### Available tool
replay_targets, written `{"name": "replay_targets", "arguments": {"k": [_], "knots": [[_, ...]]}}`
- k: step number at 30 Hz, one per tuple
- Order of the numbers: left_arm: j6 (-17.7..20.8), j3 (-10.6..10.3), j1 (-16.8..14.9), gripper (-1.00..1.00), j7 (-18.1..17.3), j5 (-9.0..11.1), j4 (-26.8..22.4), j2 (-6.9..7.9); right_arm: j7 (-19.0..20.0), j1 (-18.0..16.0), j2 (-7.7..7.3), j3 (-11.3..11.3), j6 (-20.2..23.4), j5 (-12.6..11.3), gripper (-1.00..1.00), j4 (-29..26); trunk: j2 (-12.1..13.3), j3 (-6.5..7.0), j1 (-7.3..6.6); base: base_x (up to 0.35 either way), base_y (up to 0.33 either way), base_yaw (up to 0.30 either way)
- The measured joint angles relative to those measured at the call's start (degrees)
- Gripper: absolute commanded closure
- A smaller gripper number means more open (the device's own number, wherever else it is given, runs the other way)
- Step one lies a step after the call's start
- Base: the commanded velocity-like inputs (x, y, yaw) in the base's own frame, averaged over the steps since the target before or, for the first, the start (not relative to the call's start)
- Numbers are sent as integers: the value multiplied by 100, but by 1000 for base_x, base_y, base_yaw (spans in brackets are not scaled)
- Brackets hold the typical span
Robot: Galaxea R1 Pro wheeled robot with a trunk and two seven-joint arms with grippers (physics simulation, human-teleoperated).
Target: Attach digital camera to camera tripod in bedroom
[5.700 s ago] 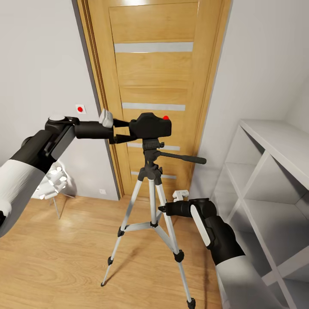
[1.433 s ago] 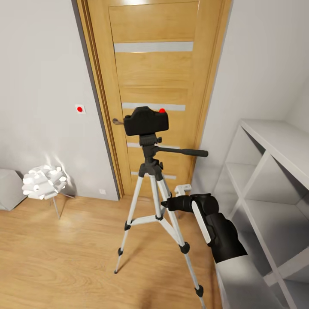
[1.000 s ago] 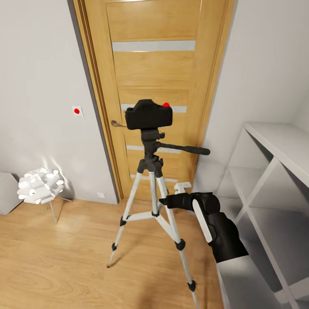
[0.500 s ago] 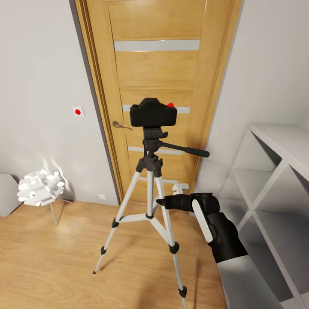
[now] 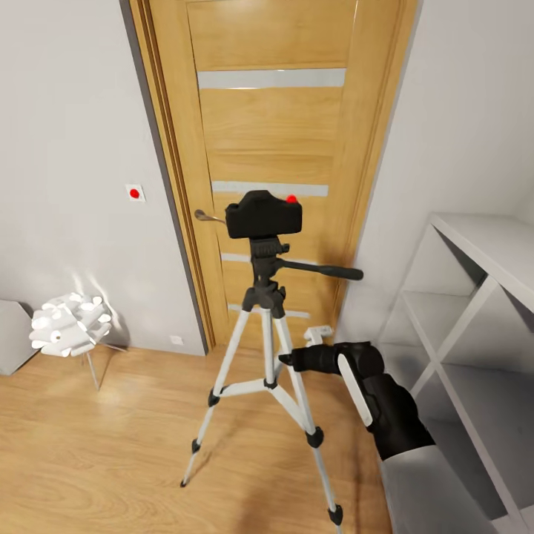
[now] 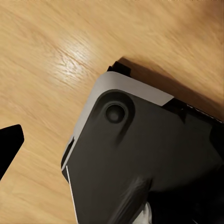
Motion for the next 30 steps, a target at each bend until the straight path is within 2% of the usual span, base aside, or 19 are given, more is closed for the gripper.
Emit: {"name": "replay_targets", "arguments": {"k": [1,5,9,18,25,28,30], "knots": [[1,0,0,-100,-1,3,-2,0,27,-2,-34,-21,20,69,100,-28,1,0,1,0,0,0],[3,0,0,-100,-3,7,-4,0,-121,7,94,-41,98,309,100,-146,0,0,0,0,0,0],[4,0,-1,-100,-4,8,-5,0,-260,11,222,-56,165,428,100,-268,0,1,0,0,0,0],[4,0,-1,-100,-4,8,-5,0,-577,12,510,-81,-183,589,100,-380,0,1,0,0,0,0],[4,0,0,-100,-4,3,-6,0,-718,13,523,-115,-431,666,100,-193,0,0,0,0,0,0],[4,0,0,-100,-4,1,-6,1,-734,8,604,-216,-540,720,100,-90,0,1,0,0,0,0],[4,0,0,-100,-4,1,-6,1,-734,-10,604,-286,-608,705,100,-24,0,1,0,0,0,0]]}}
